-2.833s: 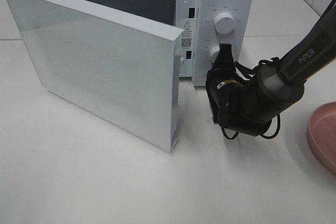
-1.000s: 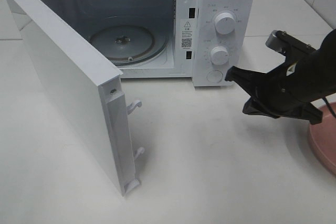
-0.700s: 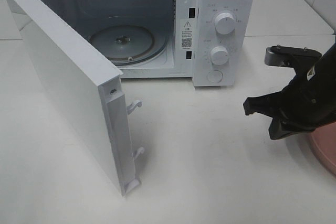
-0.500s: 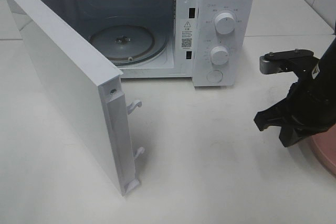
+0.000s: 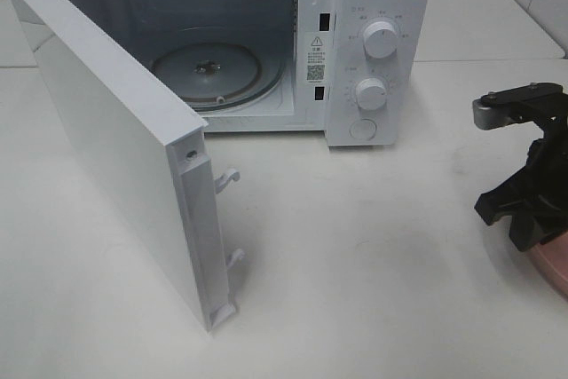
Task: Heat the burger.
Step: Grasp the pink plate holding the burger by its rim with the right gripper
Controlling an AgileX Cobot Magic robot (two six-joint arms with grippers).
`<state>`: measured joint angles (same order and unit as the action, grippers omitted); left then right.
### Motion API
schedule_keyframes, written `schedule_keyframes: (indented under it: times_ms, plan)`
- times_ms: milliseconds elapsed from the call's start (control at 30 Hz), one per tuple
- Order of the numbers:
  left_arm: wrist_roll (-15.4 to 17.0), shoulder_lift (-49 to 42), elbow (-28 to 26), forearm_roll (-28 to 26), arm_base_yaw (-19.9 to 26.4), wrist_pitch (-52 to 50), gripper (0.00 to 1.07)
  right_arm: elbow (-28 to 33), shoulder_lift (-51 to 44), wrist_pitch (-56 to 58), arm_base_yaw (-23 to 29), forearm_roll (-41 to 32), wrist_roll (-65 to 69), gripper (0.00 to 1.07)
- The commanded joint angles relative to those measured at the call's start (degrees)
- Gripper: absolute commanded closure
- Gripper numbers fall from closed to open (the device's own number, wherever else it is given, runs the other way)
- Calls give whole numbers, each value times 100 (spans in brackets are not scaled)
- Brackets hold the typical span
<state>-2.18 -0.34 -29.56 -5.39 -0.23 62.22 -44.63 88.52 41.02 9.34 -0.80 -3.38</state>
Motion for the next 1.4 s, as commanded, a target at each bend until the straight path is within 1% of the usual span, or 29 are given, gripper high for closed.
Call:
schedule_keyframes:
  times_ms: [33,67,100,133,167,400,700,1033,1300,1333,1367,1400]
  plan:
    - [6,-86,0,-46,-29,-80,9,-40,-34,34,-132,166,6,50]
    - [6,-86,0,-46,-29,-80,9,-40,-34,-6,-201,258,-11,29]
    - [6,-86,0,-46,-29,-80,9,-40,-34,-6,-201,258,-11,29]
    - [6,-86,0,-46,-29,-80,9,-40,-34,-52,-212,286,-11,18]
    - [6,-86,0,-46,-29,-80,9,-40,-34,-138,-264,292,-23,4]
    - [6,-86,0,-46,-29,-80,9,-34,115,-275,-264,304,-17,6]
    - [6,-86,0,-46,-29,-80,9,-34,768,-670,-264,613,338,10]
    - [6,-86,0,-46,-29,-80,9,-29,1169,-905,-264,630,338,13]
    - [6,-86,0,-46,-29,-80,9,-29,1404,-1026,-264,630,338,20]
    - [6,-86,0,-46,-29,-80,9,-29,1404,-1026,-264,636,338,25]
    - [6,-86,0,-46,-29,-80,9,-29,1404,-1020,-264,653,338,28]
    - [6,-86,0,-46,-29,-80,9,-29,1404,-1020,-264,653,338,28]
